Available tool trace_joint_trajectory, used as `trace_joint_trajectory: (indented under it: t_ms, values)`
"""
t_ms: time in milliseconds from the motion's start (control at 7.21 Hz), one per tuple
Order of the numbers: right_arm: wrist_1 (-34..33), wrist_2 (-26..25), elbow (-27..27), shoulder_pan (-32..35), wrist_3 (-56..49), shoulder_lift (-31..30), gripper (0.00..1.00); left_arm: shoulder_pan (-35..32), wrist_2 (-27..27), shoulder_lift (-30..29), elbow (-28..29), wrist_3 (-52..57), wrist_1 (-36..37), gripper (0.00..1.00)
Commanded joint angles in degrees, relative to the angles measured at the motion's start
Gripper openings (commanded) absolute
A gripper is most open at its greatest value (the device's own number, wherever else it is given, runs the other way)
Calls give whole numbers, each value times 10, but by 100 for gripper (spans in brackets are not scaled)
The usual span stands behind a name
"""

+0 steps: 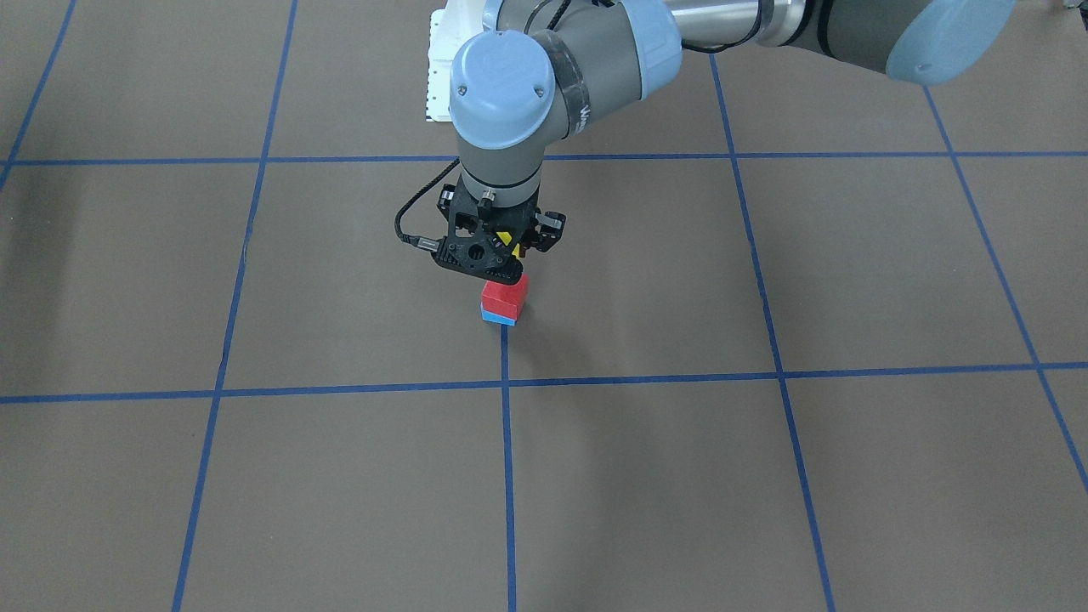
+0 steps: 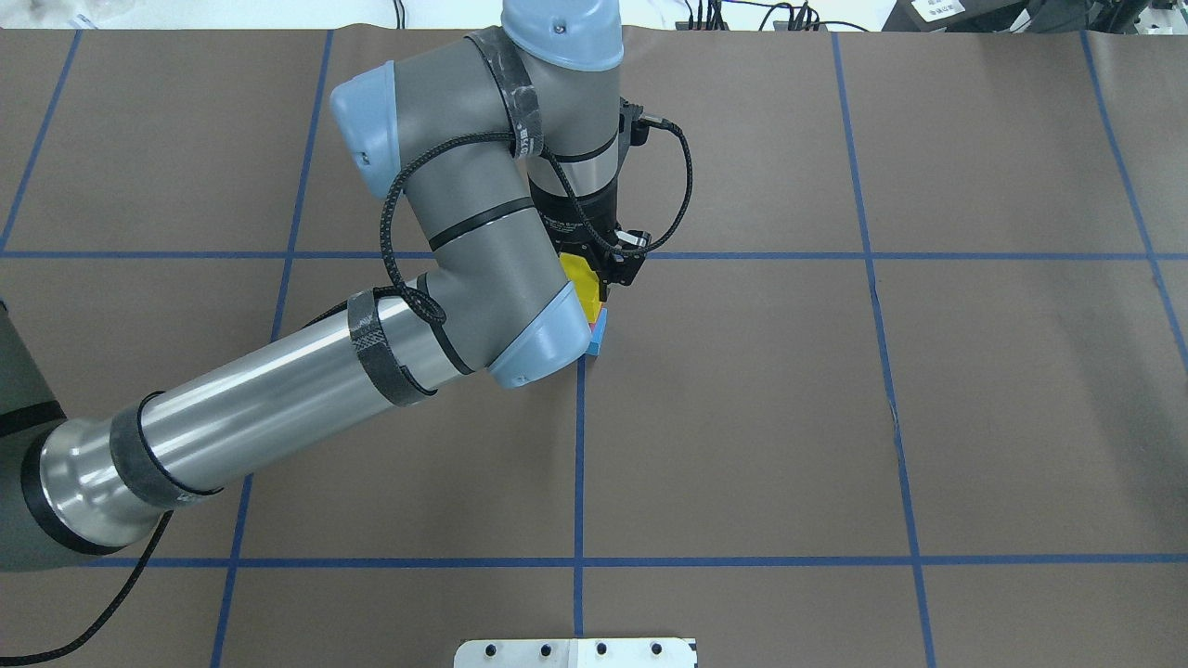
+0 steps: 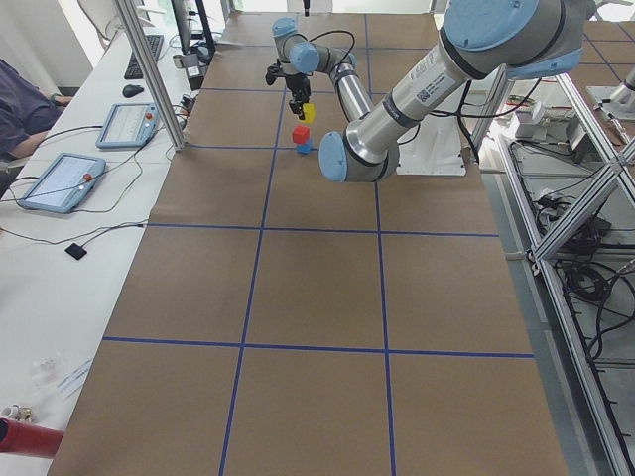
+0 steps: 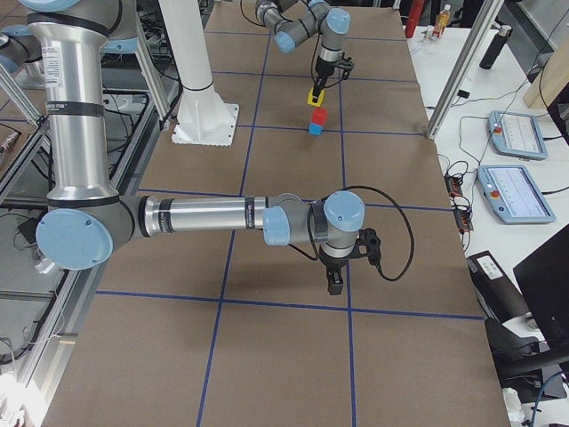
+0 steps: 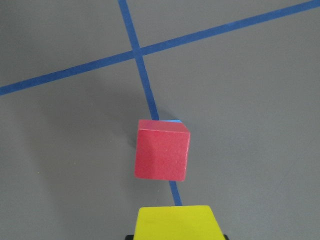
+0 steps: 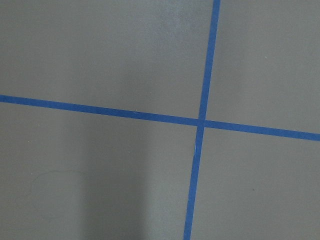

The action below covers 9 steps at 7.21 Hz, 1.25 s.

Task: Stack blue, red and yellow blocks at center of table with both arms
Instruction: 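Lower the yellow cube onto the red cube and open the left gripper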

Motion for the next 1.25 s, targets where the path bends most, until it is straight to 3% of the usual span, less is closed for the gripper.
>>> trace_joint_trajectory:
  t_ms: [0,1109]
  values:
    - [-1,-1,0,0,0,1,100,1,13,0,17,11,-22,0]
    - [-1,2,-1,0,0,2,100,4,15,0,48,11,-54,0]
